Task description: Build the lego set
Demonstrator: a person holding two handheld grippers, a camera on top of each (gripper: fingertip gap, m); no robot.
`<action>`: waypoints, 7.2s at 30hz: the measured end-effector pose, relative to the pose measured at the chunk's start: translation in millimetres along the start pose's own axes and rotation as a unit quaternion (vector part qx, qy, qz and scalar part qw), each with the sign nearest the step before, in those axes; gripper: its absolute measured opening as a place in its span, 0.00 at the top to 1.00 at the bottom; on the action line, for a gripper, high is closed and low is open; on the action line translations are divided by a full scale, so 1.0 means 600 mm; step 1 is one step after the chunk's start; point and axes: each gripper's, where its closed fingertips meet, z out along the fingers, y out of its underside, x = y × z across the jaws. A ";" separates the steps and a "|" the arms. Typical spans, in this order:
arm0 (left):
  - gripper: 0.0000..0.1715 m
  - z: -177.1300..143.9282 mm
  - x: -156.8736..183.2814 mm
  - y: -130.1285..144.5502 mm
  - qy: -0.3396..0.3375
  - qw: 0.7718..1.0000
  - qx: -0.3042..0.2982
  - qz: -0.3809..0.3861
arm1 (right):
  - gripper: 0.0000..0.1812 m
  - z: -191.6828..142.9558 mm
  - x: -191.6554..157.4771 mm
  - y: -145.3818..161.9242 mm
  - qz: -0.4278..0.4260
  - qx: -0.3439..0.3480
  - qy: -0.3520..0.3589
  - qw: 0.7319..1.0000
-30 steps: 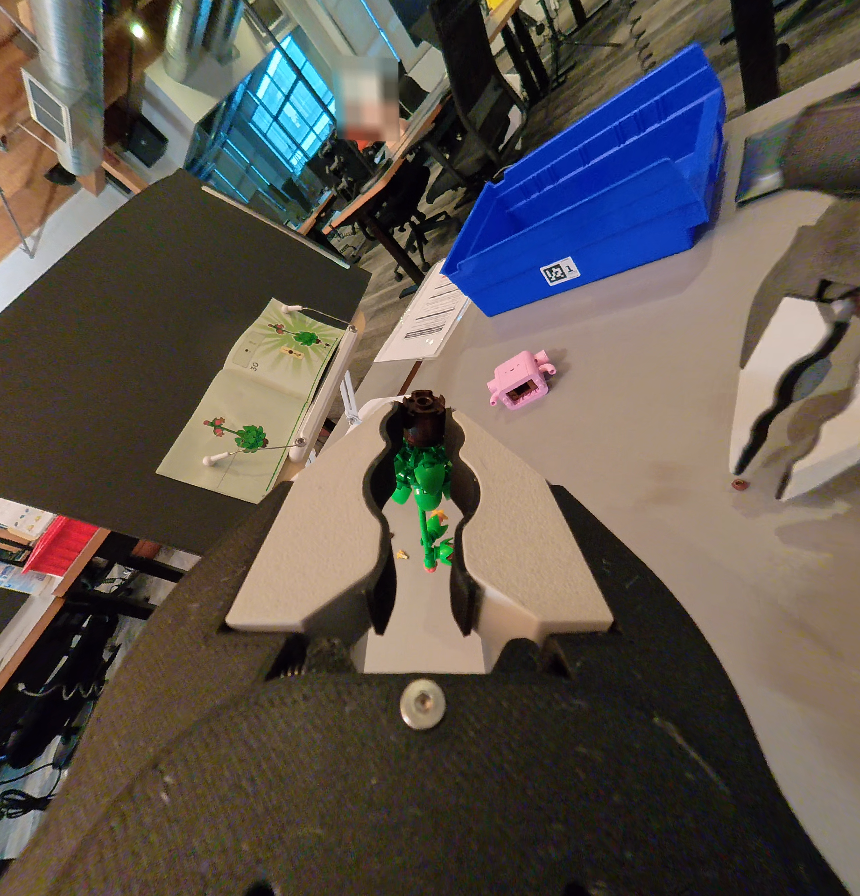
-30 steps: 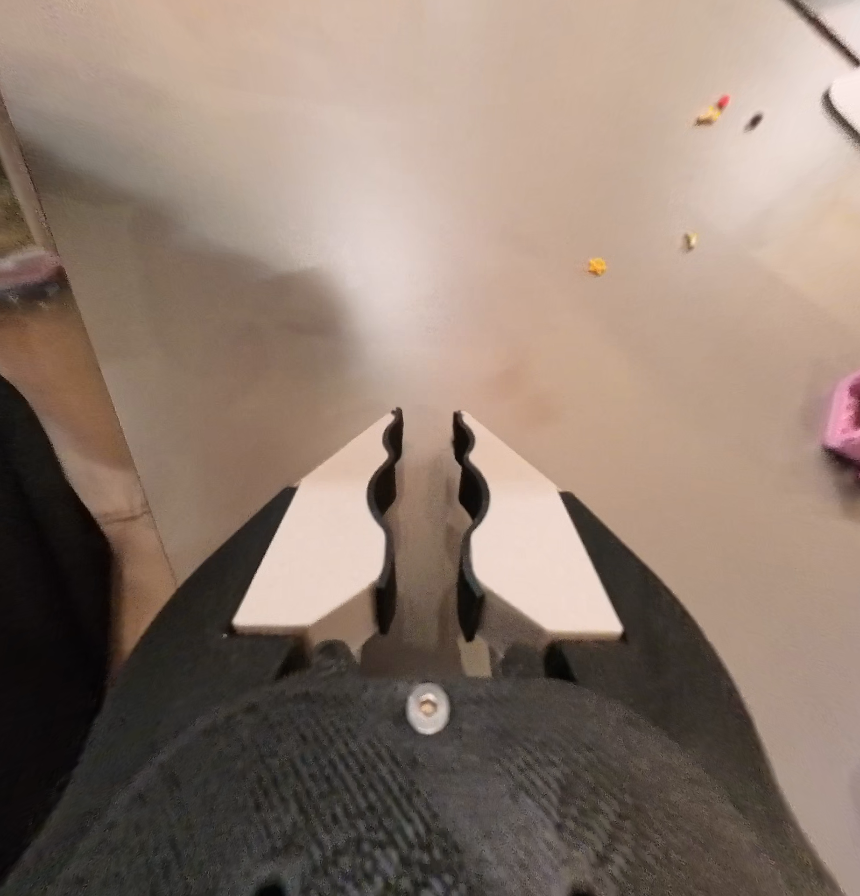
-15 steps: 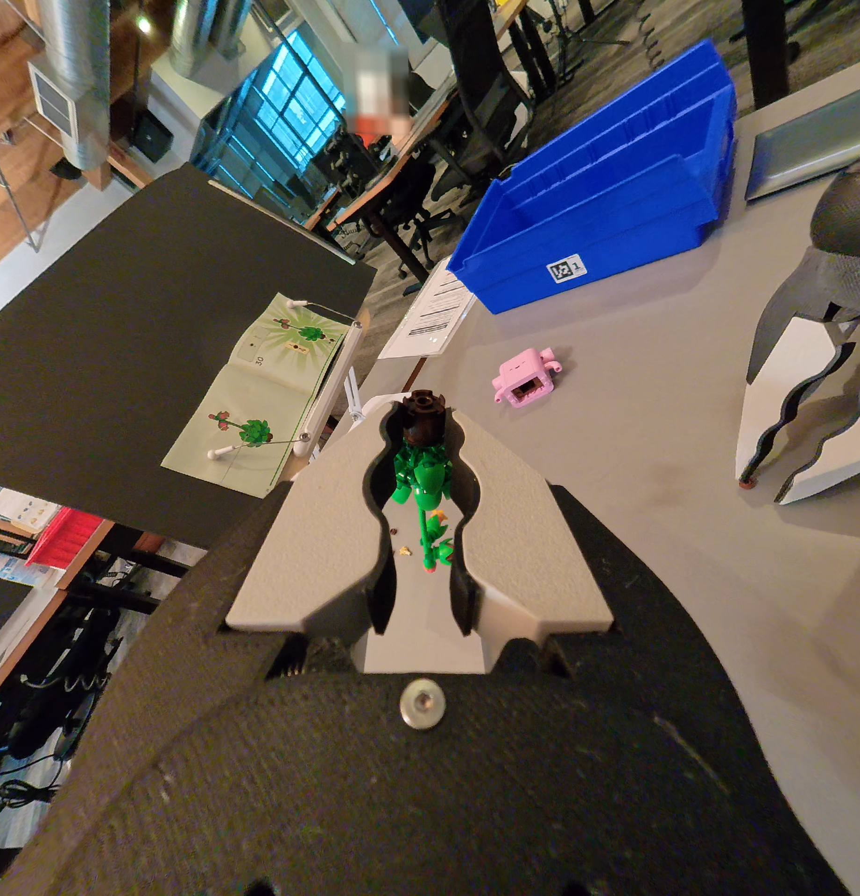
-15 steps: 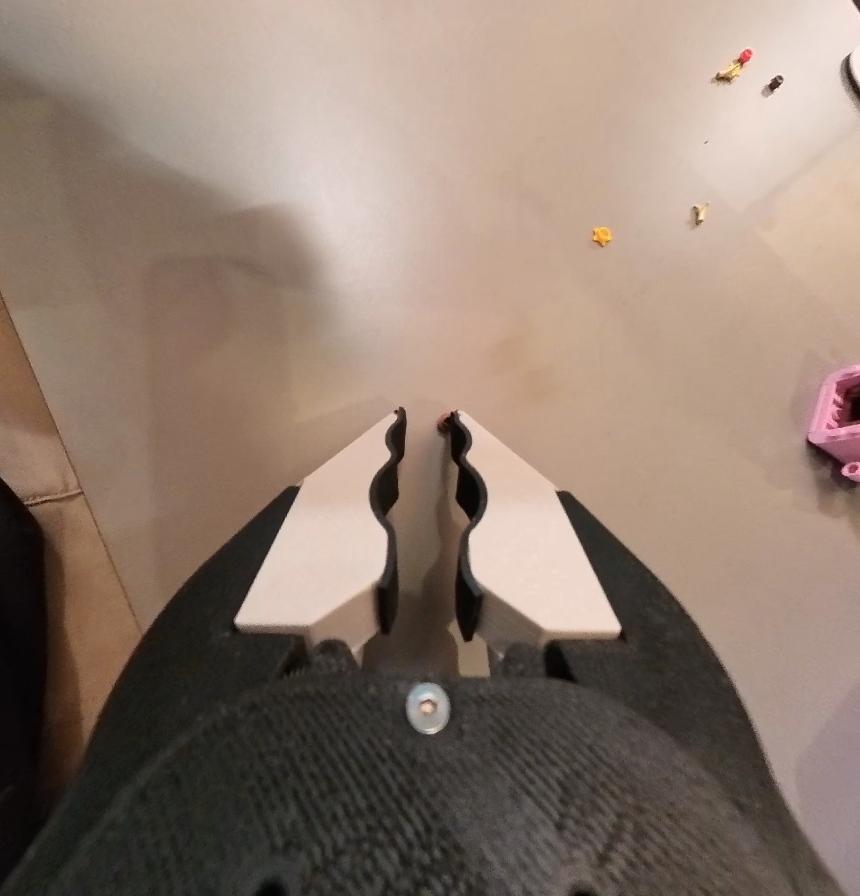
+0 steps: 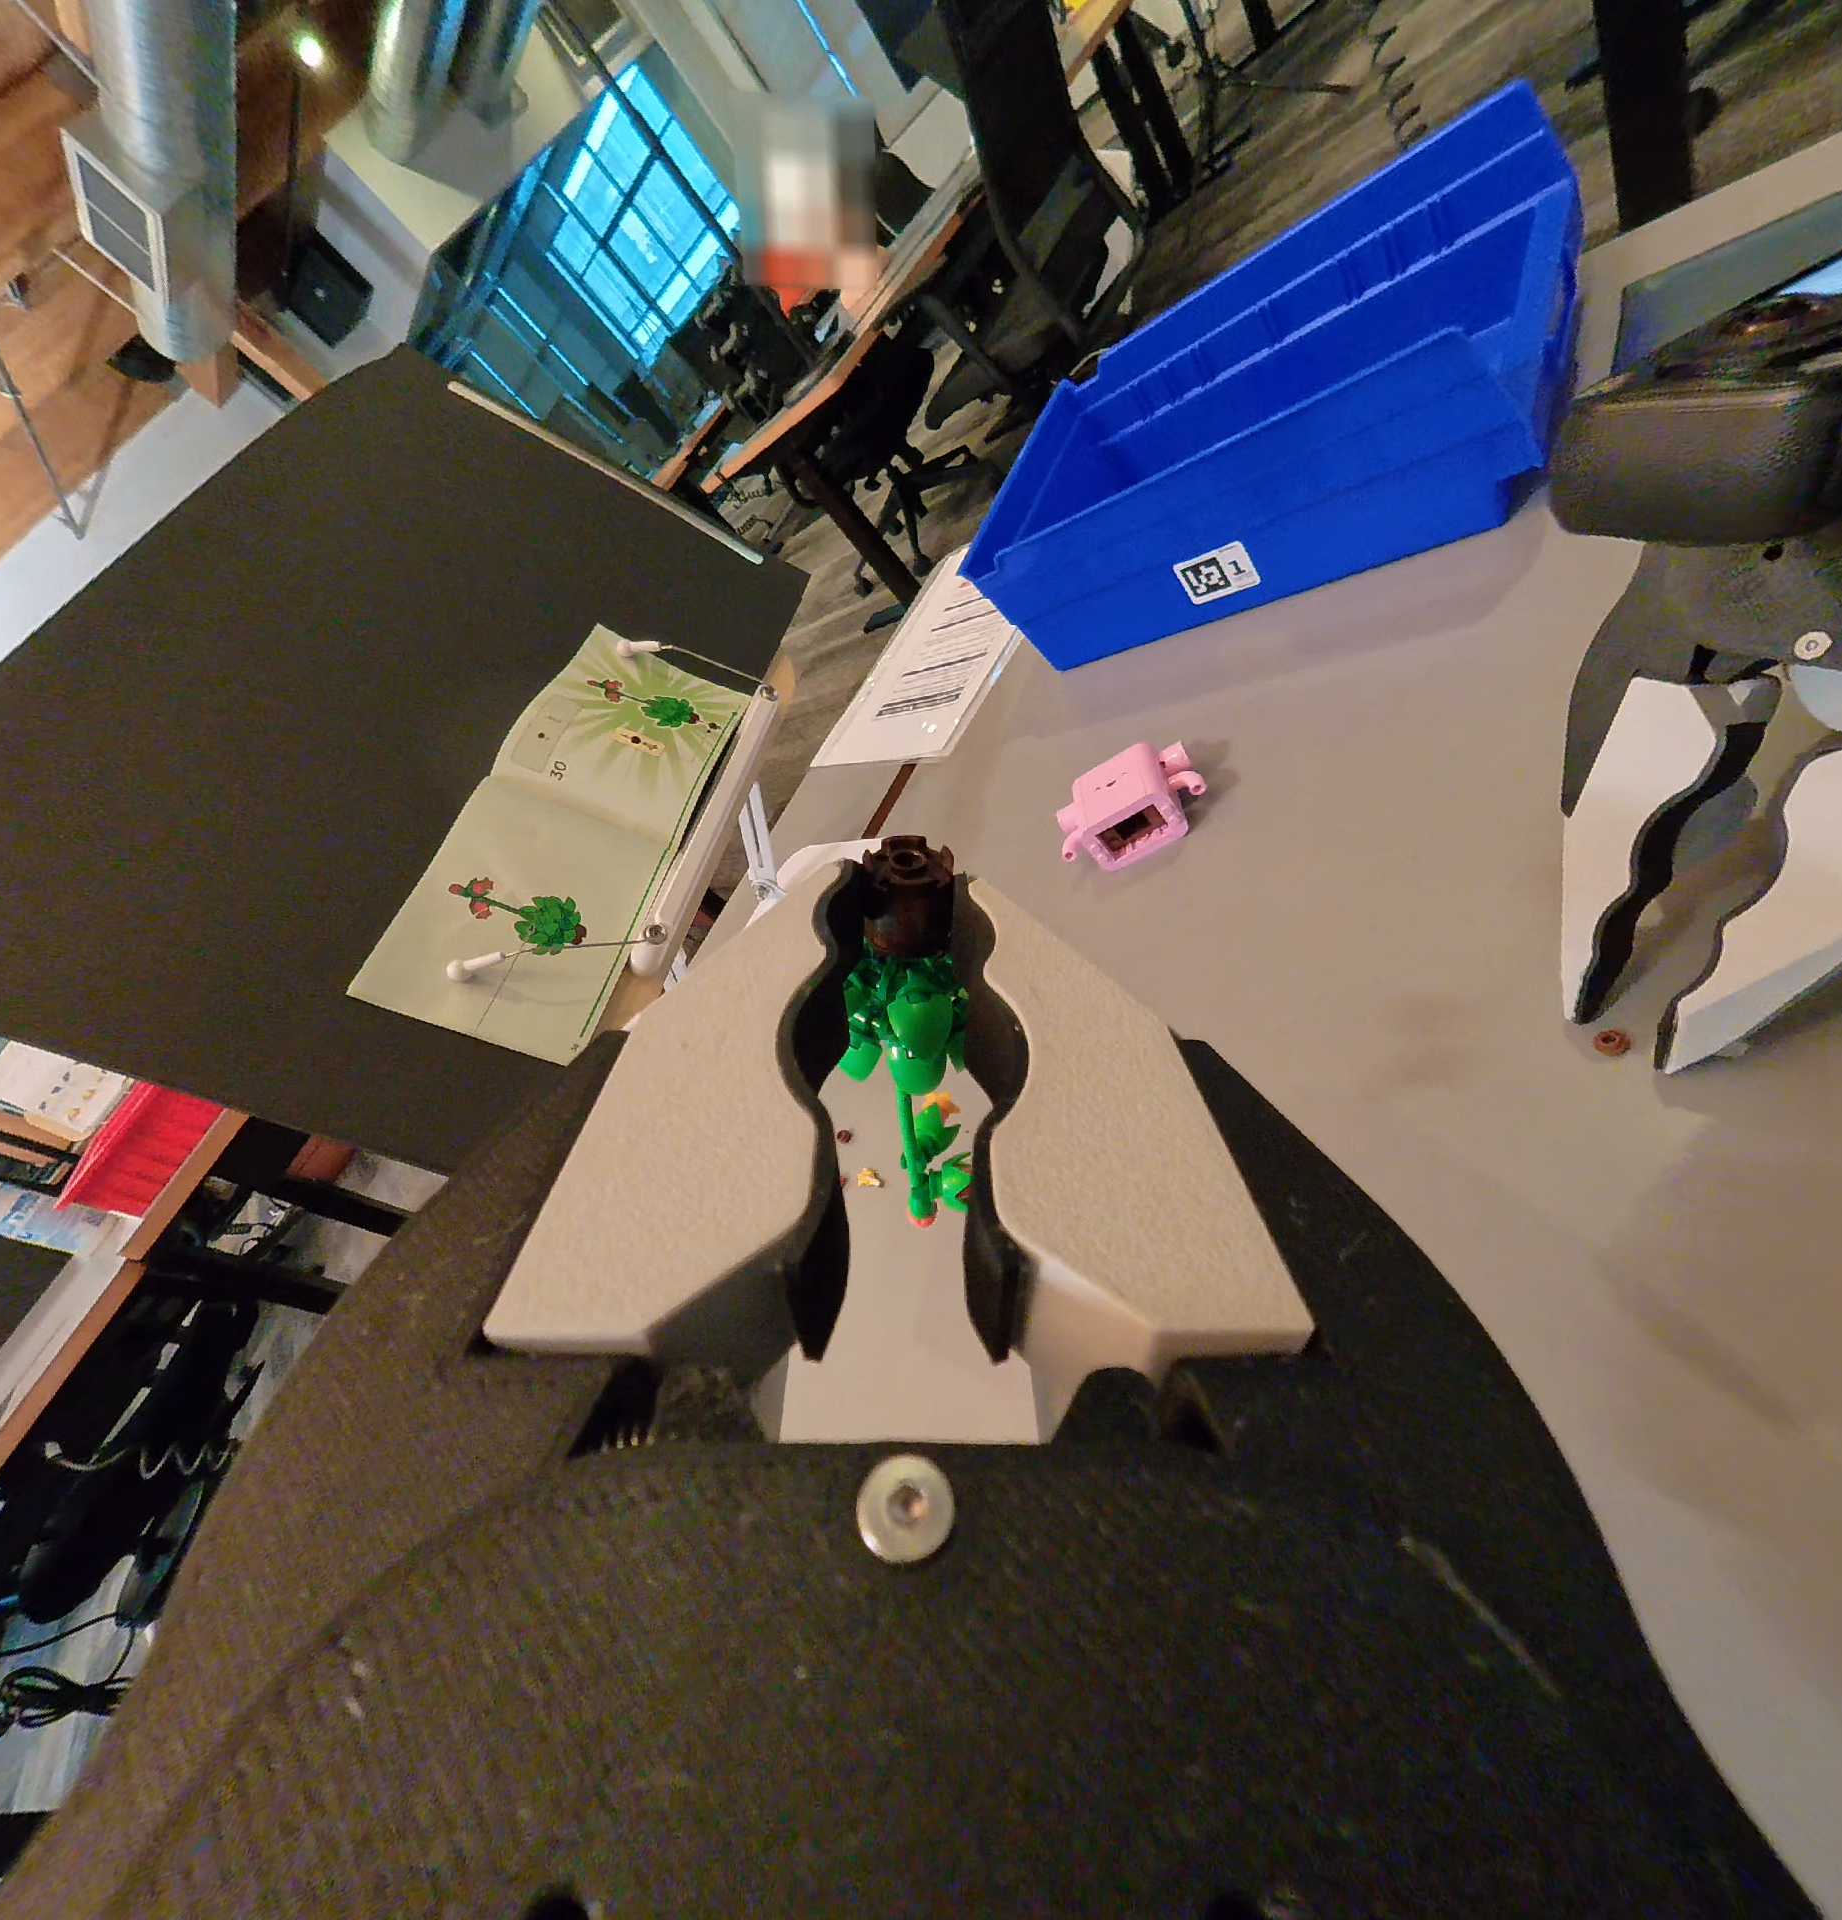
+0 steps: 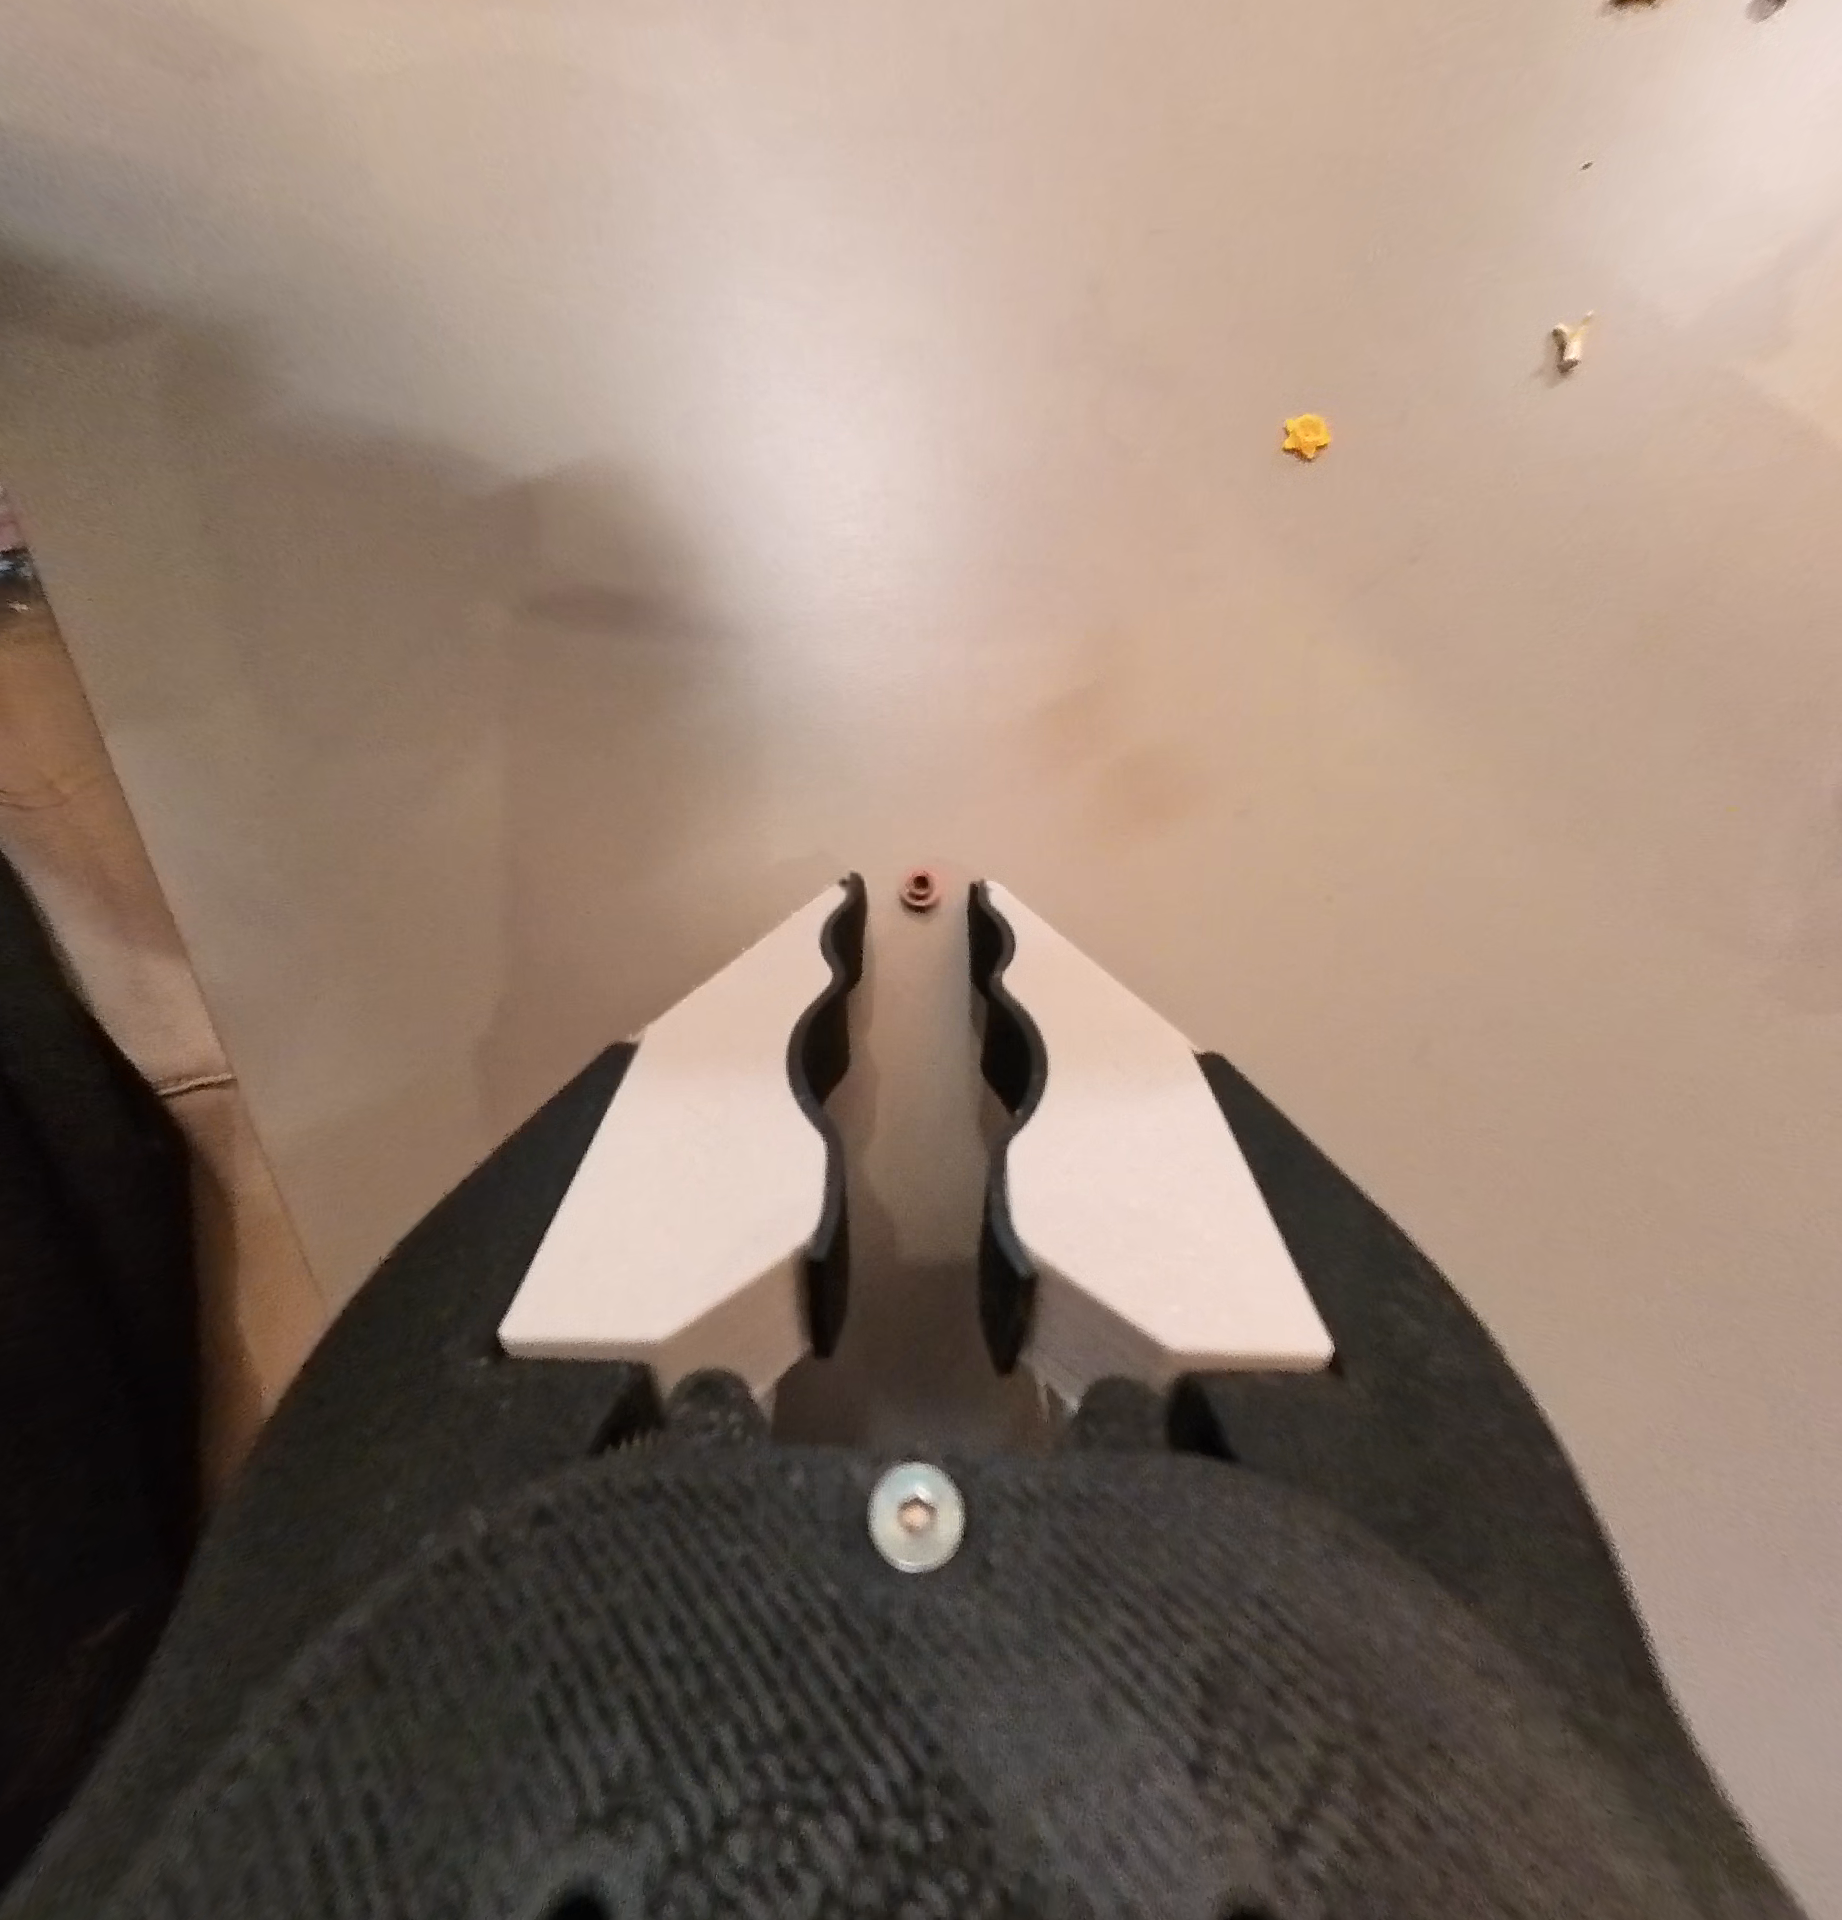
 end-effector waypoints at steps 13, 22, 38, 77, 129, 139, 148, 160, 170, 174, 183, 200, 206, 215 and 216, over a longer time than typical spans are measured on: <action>0.92 0.003 0.002 0.004 0.002 1.000 -0.002 -0.001 | 0.90 0.005 -0.011 -0.008 -0.038 0.000 0.008 0.999; 0.92 0.002 0.000 0.006 0.001 1.000 -0.004 -0.002 | 0.90 0.009 -0.014 -0.012 -0.039 -0.003 0.002 0.999; 0.92 0.002 -0.001 0.005 0.000 1.000 -0.003 -0.002 | 0.95 0.010 -0.008 -0.008 0.016 -0.002 -0.031 0.999; 0.92 0.006 0.003 0.009 0.003 1.000 -0.007 0.001 | 0.90 -0.018 -0.010 0.001 0.019 0.017 -0.002 1.000; 0.92 0.002 -0.003 0.013 -0.001 1.000 -0.007 -0.003 | 0.97 -0.005 0.069 0.003 0.306 0.052 -0.092 0.946; 0.92 0.002 -0.004 0.012 -0.002 1.000 -0.008 -0.002 | 0.97 -0.014 0.050 -0.001 0.338 0.053 -0.172 0.924; 0.92 0.005 -0.001 0.016 0.001 1.000 -0.010 -0.003 | 0.98 -0.014 -0.102 0.004 0.182 -0.079 -0.309 0.930; 0.92 0.000 -0.009 0.020 -0.003 1.000 -0.008 -0.010 | 0.85 -0.034 -0.121 -0.071 0.082 0.076 -0.276 0.955; 0.92 0.000 -0.009 0.019 -0.003 1.000 -0.009 -0.009 | 0.91 0.001 -0.172 -0.046 -0.067 0.031 -0.176 0.982; 0.92 0.002 -0.007 0.020 -0.001 1.000 -0.011 -0.008 | 0.92 0.001 -0.186 -0.049 -0.069 0.037 -0.182 0.980; 0.92 0.001 -0.005 0.018 -0.001 1.000 -0.011 -0.006 | 0.94 0.024 -0.208 -0.057 -0.125 0.031 -0.153 0.980; 0.92 0.005 -0.007 0.036 0.007 1.000 -0.019 -0.019 | 0.82 0.009 -0.193 -0.057 -0.116 0.012 -0.162 0.980; 0.92 0.004 -0.010 0.038 0.005 1.000 -0.019 -0.021 | 0.93 0.004 -0.196 -0.067 -0.176 0.038 -0.098 0.979; 0.92 0.003 -0.010 0.038 0.004 1.000 -0.019 -0.021 | 0.93 0.012 -0.193 -0.042 -0.172 0.007 -0.079 0.982; 0.92 0.003 -0.010 0.038 0.004 1.000 -0.019 -0.021 | 0.93 0.012 -0.192 -0.041 -0.168 0.006 -0.080 0.983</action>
